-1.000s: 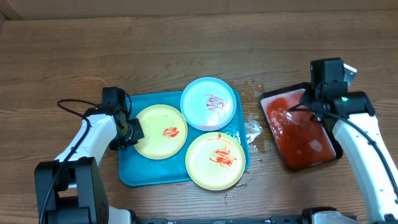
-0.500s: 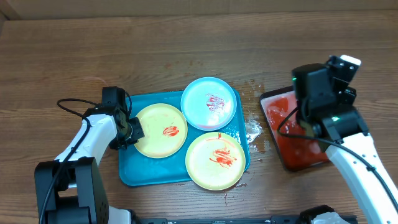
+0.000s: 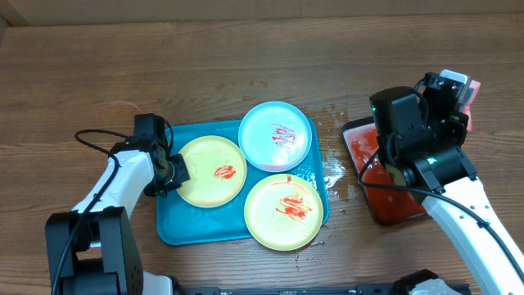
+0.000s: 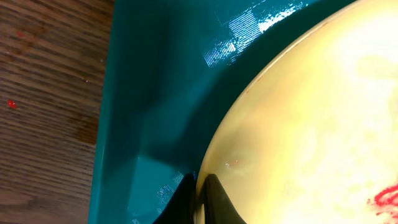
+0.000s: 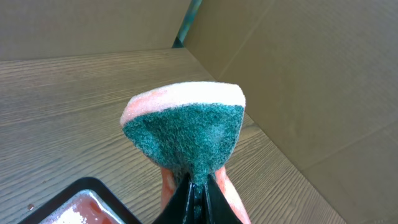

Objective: Clean dirty plates on tray and stack at the side

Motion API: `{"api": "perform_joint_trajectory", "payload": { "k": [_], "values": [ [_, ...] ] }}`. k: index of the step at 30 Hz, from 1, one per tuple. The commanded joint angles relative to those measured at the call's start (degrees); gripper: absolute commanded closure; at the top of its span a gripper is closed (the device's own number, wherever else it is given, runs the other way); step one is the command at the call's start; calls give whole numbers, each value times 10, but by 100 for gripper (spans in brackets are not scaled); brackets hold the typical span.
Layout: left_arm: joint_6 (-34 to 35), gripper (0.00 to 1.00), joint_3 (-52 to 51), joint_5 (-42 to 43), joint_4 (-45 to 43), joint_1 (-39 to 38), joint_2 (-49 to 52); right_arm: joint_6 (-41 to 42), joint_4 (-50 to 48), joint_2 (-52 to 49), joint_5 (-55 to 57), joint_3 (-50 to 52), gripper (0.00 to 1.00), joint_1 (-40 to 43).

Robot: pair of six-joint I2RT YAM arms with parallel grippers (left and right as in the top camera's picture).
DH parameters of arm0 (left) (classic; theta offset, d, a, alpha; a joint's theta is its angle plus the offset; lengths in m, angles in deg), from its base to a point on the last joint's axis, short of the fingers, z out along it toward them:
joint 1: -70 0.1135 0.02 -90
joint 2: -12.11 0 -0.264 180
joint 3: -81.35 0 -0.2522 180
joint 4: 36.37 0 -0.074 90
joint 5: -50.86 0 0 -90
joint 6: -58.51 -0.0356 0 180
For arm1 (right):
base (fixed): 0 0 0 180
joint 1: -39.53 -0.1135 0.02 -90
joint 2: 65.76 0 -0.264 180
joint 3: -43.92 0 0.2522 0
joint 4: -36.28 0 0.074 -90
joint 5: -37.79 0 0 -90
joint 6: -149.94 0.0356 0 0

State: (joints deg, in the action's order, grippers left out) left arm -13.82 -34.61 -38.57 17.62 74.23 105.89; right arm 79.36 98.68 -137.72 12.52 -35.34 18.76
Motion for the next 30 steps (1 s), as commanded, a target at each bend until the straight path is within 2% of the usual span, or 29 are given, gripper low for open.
{"api": "perform_joint_trajectory", "payload": {
  "k": [1, 30],
  "values": [
    [5, 96, -4, -20, -4, 2, 7, 3, -3, 10, -2, -14, 96, -2],
    [5, 96, -4, -20, -4, 2, 7, 2, -3, 10, -10, -14, 96, -2]
  ]
}}
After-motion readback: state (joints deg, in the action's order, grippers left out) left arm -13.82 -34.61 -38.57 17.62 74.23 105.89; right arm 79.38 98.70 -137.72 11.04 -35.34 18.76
